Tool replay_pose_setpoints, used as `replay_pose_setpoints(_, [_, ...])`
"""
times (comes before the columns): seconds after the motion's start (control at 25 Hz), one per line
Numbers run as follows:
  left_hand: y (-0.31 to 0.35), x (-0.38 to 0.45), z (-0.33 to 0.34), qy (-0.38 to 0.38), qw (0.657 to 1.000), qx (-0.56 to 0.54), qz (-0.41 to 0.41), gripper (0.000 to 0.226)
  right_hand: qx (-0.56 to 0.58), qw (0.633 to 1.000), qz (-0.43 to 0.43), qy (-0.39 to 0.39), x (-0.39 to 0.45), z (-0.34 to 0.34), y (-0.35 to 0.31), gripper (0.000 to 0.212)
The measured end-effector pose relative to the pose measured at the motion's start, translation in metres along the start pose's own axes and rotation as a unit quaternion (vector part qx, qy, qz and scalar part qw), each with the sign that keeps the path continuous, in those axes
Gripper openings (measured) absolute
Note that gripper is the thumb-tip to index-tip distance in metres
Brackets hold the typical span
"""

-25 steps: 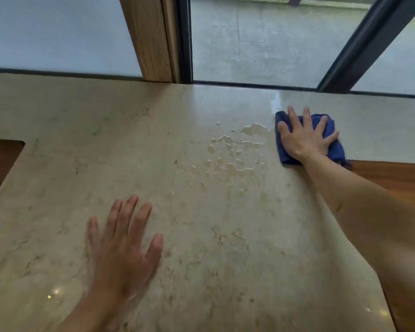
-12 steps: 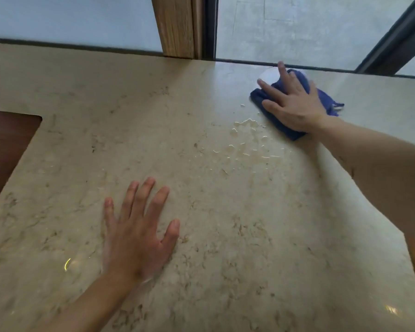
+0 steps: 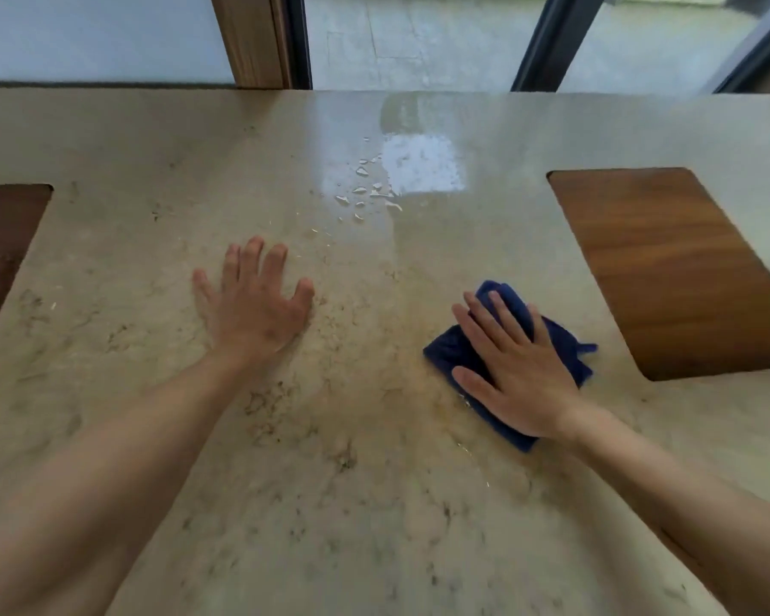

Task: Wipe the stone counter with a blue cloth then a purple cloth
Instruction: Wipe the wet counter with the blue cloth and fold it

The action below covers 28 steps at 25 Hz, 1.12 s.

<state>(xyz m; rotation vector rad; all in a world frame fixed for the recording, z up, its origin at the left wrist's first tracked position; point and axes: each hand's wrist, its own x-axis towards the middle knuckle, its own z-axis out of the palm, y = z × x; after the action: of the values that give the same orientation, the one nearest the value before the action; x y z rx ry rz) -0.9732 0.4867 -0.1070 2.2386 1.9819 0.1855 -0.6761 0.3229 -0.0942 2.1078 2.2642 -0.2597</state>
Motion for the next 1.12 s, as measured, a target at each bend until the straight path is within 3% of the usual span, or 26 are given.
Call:
replay_pose_setpoints(0.12, [-0.004,-0.001,0.001,0.010,1.000,0.010,0.011,0.064,0.008,0.998,0.068,0.006,-0.107,0.017,-0.020,0.074])
replay_pose_setpoints(0.2, [-0.002,-0.002,0.003,0.006,1.000,0.006,0.017,0.065,0.016,0.987,0.157,0.022,-0.168,0.029,-0.039,0.074])
replay_pose_setpoints(0.36, [-0.001,-0.003,0.001,0.001,1.000,0.007,0.017,0.068,0.054,0.922,0.377,0.071,-0.222,0.056,-0.105,0.077])
replay_pose_setpoints(0.44, [-0.003,-0.003,0.001,-0.003,1.000,0.010,0.019,0.069,0.075,0.895,0.435,0.064,-0.213,0.063,-0.137,0.079])
replay_pose_setpoints(0.76, [0.001,-0.010,-0.002,-0.023,0.999,0.008,0.021,0.069,0.044,0.925,0.377,0.026,-0.143,0.055,-0.162,0.076])
replay_pose_setpoints(0.96, [0.002,-0.011,-0.005,-0.022,1.000,-0.001,0.011,0.067,0.077,0.930,0.359,0.016,0.013,0.016,-0.137,0.075])
replay_pose_setpoints(1.12, [0.003,-0.012,-0.003,-0.010,1.000,-0.008,0.005,0.070,0.078,0.930,0.353,0.057,0.151,-0.008,-0.086,0.075])
